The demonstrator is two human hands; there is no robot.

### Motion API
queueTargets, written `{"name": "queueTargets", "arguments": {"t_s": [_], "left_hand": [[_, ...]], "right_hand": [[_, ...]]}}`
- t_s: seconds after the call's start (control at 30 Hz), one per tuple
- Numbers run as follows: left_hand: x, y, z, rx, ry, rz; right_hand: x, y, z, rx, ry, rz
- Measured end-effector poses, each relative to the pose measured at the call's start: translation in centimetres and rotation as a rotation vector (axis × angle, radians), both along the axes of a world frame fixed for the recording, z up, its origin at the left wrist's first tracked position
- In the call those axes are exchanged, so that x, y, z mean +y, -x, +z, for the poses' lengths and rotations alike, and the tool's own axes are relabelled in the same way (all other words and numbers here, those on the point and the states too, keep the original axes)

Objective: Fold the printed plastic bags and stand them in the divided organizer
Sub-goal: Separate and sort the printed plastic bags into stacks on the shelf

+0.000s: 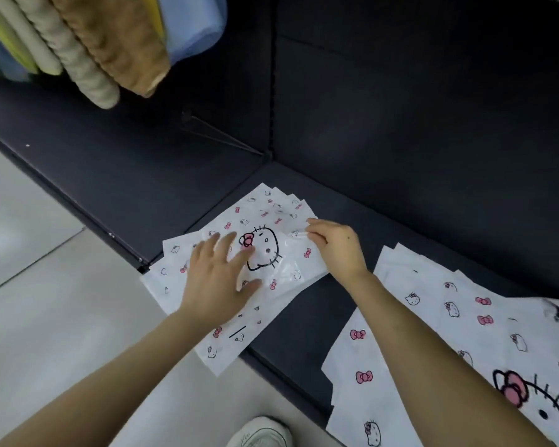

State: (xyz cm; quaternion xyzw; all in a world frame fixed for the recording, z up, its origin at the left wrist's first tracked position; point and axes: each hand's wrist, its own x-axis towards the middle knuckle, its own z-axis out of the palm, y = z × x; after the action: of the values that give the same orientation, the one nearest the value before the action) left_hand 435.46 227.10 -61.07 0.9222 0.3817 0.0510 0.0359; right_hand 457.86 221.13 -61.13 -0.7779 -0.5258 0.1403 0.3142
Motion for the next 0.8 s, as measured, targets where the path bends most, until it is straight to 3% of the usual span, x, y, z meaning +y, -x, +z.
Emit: {"name": "queueTargets", "arguments": {"t_s": [0.1,0.23,0.37,0.57,0.67,0.8], "left_hand": [[0.7,-2.2,-2.1,0.199,0.179,-0.190],[0.7,-3.8,-4.5,0.312,0.225,-0.111],[-0.3,-4.7,-4.1,0.290,0.193,-0.039],[-3.5,-5.8,-1.4,0.003,0.175,-0.176],[-7.5,-6.7,-0.2,-0.121,0.317,-0.244],[-11.4,-7.9,0.6,-0.191,0.547,-0.165]], "right_hand": [[0.3,-0.9,-1.0,-0.001,0.040,0.041],[-3.4,-1.8,-2.0,-0.107,0.030,-0.106],[-12.2,-2.7,-2.7,-0.154,0.133,-0.335],[-25.1,-4.6,-4.2,-0.347,0.386,-0.600],[-29.2,-4.8,-4.7,-0.328,0.480,-0.670],[-31.4,-4.1,-5.7,-0.259,0.467,-0.718]]}}
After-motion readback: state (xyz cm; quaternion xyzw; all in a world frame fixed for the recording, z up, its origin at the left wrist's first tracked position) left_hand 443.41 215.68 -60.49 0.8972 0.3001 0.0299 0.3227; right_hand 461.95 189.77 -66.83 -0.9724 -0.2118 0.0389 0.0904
